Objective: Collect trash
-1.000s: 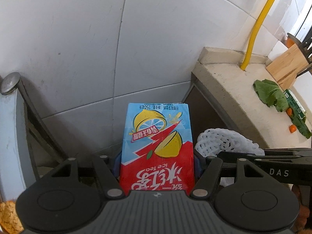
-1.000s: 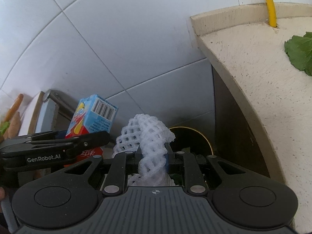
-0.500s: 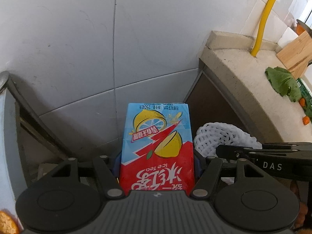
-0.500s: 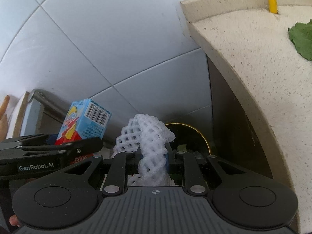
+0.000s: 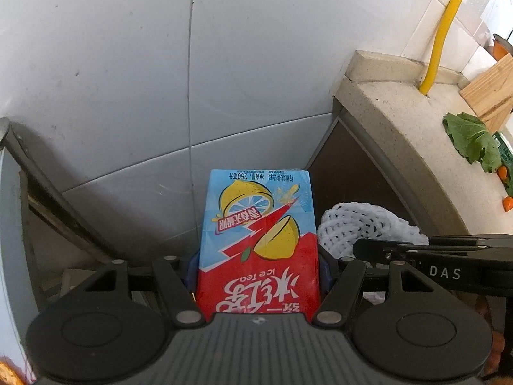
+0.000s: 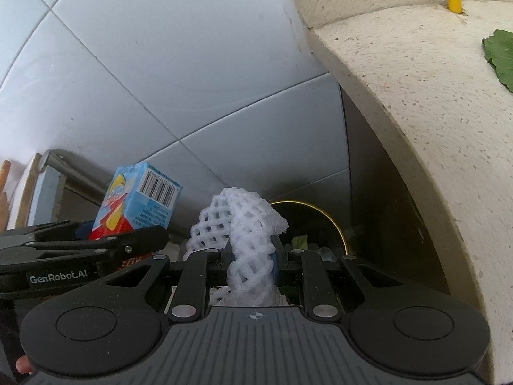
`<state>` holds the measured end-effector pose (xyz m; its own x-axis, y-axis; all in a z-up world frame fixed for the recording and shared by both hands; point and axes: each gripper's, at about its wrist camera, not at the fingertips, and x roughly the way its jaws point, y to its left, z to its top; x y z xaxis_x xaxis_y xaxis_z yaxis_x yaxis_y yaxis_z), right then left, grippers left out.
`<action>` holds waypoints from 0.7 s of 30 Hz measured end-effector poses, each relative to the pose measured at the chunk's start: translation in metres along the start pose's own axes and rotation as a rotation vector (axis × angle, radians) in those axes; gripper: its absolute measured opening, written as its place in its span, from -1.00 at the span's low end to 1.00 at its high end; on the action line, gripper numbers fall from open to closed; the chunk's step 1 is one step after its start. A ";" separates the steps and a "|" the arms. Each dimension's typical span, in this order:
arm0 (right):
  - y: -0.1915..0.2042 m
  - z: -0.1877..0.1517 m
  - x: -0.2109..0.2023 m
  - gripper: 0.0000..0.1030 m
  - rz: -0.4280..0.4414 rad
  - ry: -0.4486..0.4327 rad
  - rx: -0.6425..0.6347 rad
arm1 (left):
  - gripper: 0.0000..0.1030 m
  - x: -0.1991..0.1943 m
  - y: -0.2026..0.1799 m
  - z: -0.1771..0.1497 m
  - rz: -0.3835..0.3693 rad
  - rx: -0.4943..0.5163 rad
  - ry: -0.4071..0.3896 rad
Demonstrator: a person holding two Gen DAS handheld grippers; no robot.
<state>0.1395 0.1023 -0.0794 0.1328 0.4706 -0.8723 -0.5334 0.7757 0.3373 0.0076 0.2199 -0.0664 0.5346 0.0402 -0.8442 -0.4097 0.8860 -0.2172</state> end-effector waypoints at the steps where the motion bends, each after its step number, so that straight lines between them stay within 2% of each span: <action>1: 0.000 0.001 0.000 -0.52 -0.001 0.001 -0.001 | 0.17 0.000 0.000 0.000 0.000 0.000 -0.001; 21: 0.004 0.004 0.005 -0.50 -0.016 0.012 -0.010 | 0.17 0.000 -0.002 0.002 0.034 0.013 -0.006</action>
<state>0.1408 0.1093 -0.0807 0.1316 0.4526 -0.8820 -0.5394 0.7791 0.3194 0.0095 0.2194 -0.0654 0.5253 0.0728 -0.8478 -0.4177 0.8901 -0.1823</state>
